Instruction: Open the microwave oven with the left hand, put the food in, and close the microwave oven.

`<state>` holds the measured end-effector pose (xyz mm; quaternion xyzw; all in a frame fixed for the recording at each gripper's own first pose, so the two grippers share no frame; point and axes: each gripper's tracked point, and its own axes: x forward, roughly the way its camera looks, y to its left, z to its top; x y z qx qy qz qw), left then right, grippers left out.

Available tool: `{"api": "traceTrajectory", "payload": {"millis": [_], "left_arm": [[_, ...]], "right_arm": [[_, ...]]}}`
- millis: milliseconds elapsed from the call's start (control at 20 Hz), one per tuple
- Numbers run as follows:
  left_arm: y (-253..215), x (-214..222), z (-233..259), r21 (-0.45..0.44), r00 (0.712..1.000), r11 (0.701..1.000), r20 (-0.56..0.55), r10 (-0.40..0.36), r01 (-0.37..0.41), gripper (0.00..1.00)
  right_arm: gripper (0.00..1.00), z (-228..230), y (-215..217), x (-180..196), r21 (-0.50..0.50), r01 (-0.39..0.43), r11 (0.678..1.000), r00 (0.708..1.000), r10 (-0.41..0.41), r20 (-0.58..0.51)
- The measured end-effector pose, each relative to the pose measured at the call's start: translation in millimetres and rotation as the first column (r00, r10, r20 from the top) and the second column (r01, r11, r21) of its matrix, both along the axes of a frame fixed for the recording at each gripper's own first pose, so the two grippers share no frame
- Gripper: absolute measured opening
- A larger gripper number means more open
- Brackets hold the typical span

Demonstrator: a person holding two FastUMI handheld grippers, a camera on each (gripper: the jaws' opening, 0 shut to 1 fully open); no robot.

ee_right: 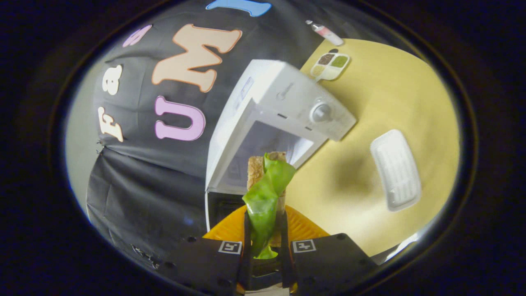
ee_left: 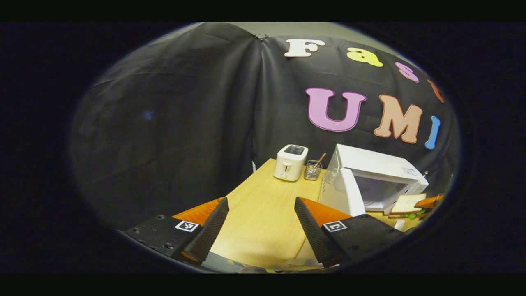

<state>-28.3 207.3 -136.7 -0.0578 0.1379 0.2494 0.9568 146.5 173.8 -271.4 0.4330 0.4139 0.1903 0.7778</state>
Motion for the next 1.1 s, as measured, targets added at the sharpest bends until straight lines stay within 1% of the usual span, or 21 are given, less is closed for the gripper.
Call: {"api": "traceTrajectory", "payload": {"millis": [100,200,250,300,350,550,850,900,950,1000,1050,1100], "left_arm": [[4.9,5.0,-2.7,0.002,1.000,1.000,-0.004,-0.019,0.019,0.94],[9.6,9.0,-5.9,-0.001,1.000,1.000,-0.007,-0.031,0.031,0.94],[10.9,10.9,-6.8,-0.008,0.999,0.999,-0.004,-0.034,0.033,0.90],[13.0,11.6,-7.9,-0.015,0.999,0.999,-0.003,-0.034,0.033,0.94],[14.8,12.2,-9.6,-0.021,0.999,0.999,-0.005,-0.033,0.032,0.94],[22.9,13.0,-16.0,-0.036,1.000,0.999,-0.012,-0.023,0.023,0.94],[28.0,7.9,-29.6,-0.086,0.999,0.996,-0.036,0.007,-0.010,0.94],[28.0,6.8,-31.8,-0.096,0.999,0.995,-0.038,0.015,-0.018,0.94],[27.9,6.2,-33.8,-0.106,0.999,0.994,-0.042,0.021,-0.026,0.99],[26.9,3.7,-36.1,-0.112,0.999,0.993,-0.046,0.027,-0.032,0.94],[26.6,2.2,-36.9,-0.117,0.998,0.992,-0.051,0.033,-0.039,0.94],[26.5,-0.6,-37.4,-0.119,0.998,0.992,-0.056,0.038,-0.045,0.90]], "right_arm": [[0.30,-0.5,25.4,-0.8,0.029,0.003,1.000,1.000,-0.003,0.009],[0.30,-3.7,43.3,0.8,0.033,0.009,0.999,1.000,-0.010,0.022],[0.30,-5.4,51.8,3.1,0.035,0.012,0.999,0.999,-0.013,0.032],[0.30,-7.2,59.4,6.1,0.040,0.019,0.999,0.999,-0.021,0.040],[0.30,-9.9,66.3,10.8,0.044,0.033,0.998,0.998,-0.035,0.045],[0.30,-27.3,88.5,39.5,0.030,0.087,0.996,0.994,-0.089,0.070],[0.30,-58.3,97.9,91.4,-0.045,0.159,0.986,0.982,-0.153,0.108],[0.26,-61.5,100.7,99.4,-0.056,0.170,0.984,0.980,-0.162,0.119],[0.30,-64.2,102.3,107.6,-0.060,0.180,0.982,0.977,-0.171,0.126],[0.30,-65.8,106.0,116.3,-0.060,0.192,0.980,0.973,-0.182,0.141],[0.30,-68.8,107.7,125.5,-0.065,0.206,0.976,0.969,-0.194,0.151],[0.30,-70.5,109.7,131.4,-0.071,0.214,0.974,0.966,-0.201,0.160]]}}
